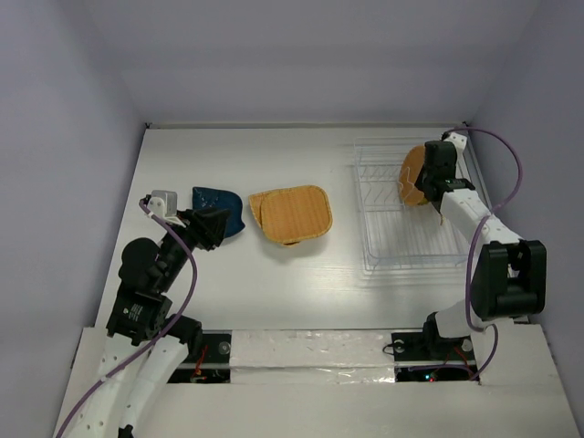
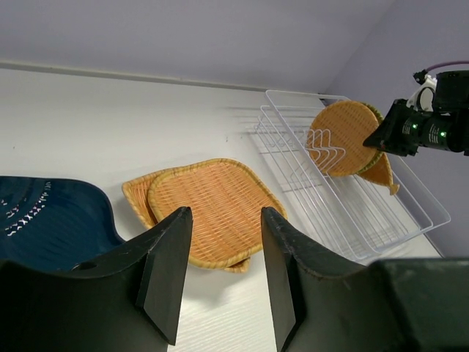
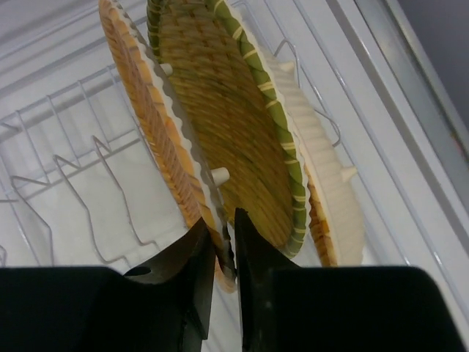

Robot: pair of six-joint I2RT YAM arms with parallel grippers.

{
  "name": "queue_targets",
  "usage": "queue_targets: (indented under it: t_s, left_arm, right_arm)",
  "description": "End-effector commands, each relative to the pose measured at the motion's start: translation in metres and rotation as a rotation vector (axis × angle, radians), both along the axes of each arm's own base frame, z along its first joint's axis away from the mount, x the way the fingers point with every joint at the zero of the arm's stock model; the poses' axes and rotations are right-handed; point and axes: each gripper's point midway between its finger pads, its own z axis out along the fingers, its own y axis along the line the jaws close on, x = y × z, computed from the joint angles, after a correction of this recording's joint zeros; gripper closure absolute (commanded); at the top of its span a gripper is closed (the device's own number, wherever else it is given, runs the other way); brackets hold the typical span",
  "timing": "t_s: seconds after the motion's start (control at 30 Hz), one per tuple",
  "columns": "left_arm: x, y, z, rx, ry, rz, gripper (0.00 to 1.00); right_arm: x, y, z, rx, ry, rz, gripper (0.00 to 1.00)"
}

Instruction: Unload the plates from the dish rack

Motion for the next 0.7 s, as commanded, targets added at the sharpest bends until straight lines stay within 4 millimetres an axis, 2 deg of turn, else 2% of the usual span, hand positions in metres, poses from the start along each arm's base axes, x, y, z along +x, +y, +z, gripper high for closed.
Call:
queue_targets:
  t_s: [0.0,0.1,0.13,0.23,0.3,0.37,0.47,0.6,0.67]
  left_arm:
    - [-0.001,0.001,0.017,-0.013,-0.061,0.000,0.61]
    - [-0.002,0.001,0.017,-0.013,-0.062,-0.001,0.60]
    - [-0.001,0.001,0.017,-0.014,-0.062,-0.002,0.60]
    - [-0.001,0.000,0.017,-0.014,-0.060,-0.003,0.60]
    - [-0.001,0.001,0.017,-0.014,-0.060,-0.002,0.60]
    - [-0.001,0.000,0.017,-0.014,-0.060,-0.002,0.60]
    - [-0.001,0.000,0.017,-0.015,-0.059,-0.003,0.60]
    - [0.000,0.000,0.016,-0.015,-0.058,0.000,0.60]
    - [0.000,0.000,0.016,-0.013,-0.059,-0.002,0.60]
  right_arm:
    - [0.009,-0.007,0.032,-0.051,-0.074,-0.011,0.82]
    - [0.007,-0.001,0.034,-0.080,-0.057,0.011,0.94]
    - [0.006,-0.004,0.036,-0.092,-0.060,0.000,0.94]
    - [0.004,0.007,0.039,-0.126,-0.058,0.018,1.00]
    - [0.002,0.016,0.043,-0.162,-0.056,0.025,1.00]
    - [-0.001,0.016,0.048,-0.203,-0.050,0.004,1.00]
    - [-0.005,0.023,0.061,-0.224,-0.077,0.002,1.00]
    - [-0.011,0.027,0.088,-0.220,-0.147,0.000,1.00]
    - [-0.017,0.032,0.108,-0.218,-0.203,0.000,1.00]
